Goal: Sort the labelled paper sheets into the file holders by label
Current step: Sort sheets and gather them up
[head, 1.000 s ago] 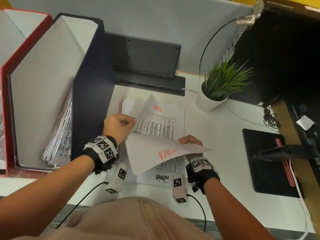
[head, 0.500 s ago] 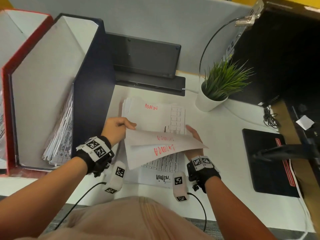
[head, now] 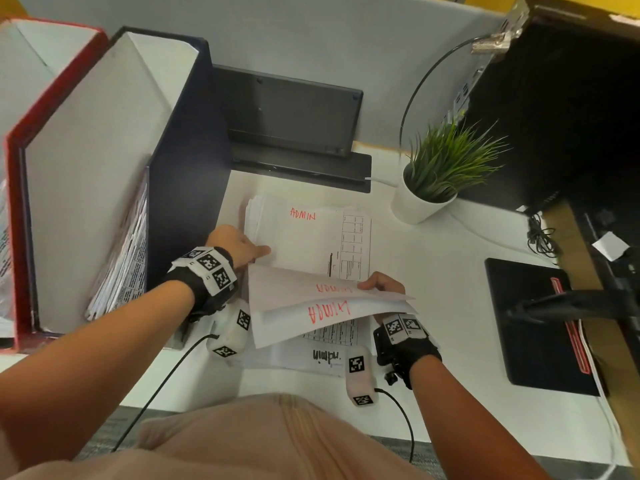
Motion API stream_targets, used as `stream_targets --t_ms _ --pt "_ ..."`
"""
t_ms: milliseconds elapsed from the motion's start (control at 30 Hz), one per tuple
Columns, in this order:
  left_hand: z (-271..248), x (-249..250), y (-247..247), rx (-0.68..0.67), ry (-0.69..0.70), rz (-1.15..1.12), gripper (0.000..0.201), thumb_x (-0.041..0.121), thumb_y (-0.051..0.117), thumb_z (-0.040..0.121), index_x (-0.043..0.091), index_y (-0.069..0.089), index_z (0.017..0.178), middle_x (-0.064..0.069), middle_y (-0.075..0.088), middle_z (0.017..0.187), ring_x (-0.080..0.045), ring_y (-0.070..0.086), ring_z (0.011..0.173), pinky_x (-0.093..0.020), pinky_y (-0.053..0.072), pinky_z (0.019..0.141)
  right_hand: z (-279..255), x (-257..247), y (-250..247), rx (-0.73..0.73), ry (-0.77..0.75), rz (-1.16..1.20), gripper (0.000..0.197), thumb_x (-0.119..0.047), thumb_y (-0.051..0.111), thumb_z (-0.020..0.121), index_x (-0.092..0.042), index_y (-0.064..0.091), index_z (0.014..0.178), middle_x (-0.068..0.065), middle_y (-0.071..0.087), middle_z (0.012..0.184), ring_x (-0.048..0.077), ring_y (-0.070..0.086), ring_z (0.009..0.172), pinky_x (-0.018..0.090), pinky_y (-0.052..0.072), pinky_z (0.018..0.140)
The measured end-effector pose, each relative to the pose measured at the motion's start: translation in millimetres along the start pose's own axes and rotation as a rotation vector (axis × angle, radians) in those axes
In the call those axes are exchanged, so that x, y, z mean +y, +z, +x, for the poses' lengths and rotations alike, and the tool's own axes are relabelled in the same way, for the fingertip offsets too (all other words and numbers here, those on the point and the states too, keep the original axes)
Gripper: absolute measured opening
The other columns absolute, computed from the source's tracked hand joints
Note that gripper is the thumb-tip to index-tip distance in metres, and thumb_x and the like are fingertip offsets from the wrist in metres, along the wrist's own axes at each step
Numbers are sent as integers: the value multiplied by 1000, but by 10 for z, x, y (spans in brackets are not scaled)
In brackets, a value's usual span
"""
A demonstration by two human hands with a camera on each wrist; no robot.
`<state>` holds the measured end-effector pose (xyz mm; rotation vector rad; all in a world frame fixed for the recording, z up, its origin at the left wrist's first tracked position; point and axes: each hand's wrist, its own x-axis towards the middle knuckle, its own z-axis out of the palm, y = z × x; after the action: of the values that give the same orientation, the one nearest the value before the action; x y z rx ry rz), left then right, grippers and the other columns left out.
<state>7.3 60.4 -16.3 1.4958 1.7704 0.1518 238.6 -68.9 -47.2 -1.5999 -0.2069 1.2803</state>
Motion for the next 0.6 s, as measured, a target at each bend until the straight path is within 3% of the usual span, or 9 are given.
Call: stream_targets --t_ms 67,167,267,333,400,467,533,600 --pt "-29 22 29 26 54 44 34 37 76 73 4 70 66 -7 67 69 -20 60 67 -31 54 75 21 33 -4 20 -18 6 48 24 40 71 -7 48 34 6 50 51 20 56 44 20 47 38" --pt "-64 14 80 64 132 54 24 28 75 75 6 70 71 -7 69 75 -21 63 78 -31 52 79 4 37 10 45 3 40 39 21 42 69 -4 45 40 6 46 50 19 53 41 19 45 37" --pt "-58 -30 86 85 194 71 17 21 70 80 4 71 76 -10 69 79 -26 64 84 -35 52 84 14 4 -2 24 8 -16 42 17 47 70 -7 49 36 7 48 49 19 52 41 19 43 38" --pt "-48 -73 106 98 247 55 14 16 67 83 3 71 83 -12 68 84 -28 63 87 -37 51 87 37 -39 0 7 -9 -72 35 16 49 76 -6 53 49 8 48 57 16 53 41 16 41 34" --pt "-74 -104 151 137 314 -13 16 11 63 85 5 70 97 -9 66 89 -24 61 88 -32 48 89 22 -58 35 14 20 -146 27 9 50 83 -10 55 64 7 50 65 12 55 47 13 42 34" --pt "-128 -109 190 182 354 -145 17 6 62 84 10 69 98 1 60 82 -13 56 78 -21 46 82 9 -30 56 25 -16 -124 27 12 47 82 -9 52 65 8 49 66 12 53 48 13 42 35" --pt "-173 -109 193 172 365 -274 17 1 61 83 18 65 80 7 59 76 -8 55 69 -14 45 68 0 32 71 58 -99 -124 33 19 42 78 -8 46 60 9 47 63 14 51 48 17 43 42" --pt "-199 -118 185 100 342 -428 28 -5 57 84 18 57 69 3 61 76 -10 58 70 -12 47 60 17 74 49 91 -158 -298 37 15 45 84 -12 43 58 2 51 58 14 51 56 17 41 50"
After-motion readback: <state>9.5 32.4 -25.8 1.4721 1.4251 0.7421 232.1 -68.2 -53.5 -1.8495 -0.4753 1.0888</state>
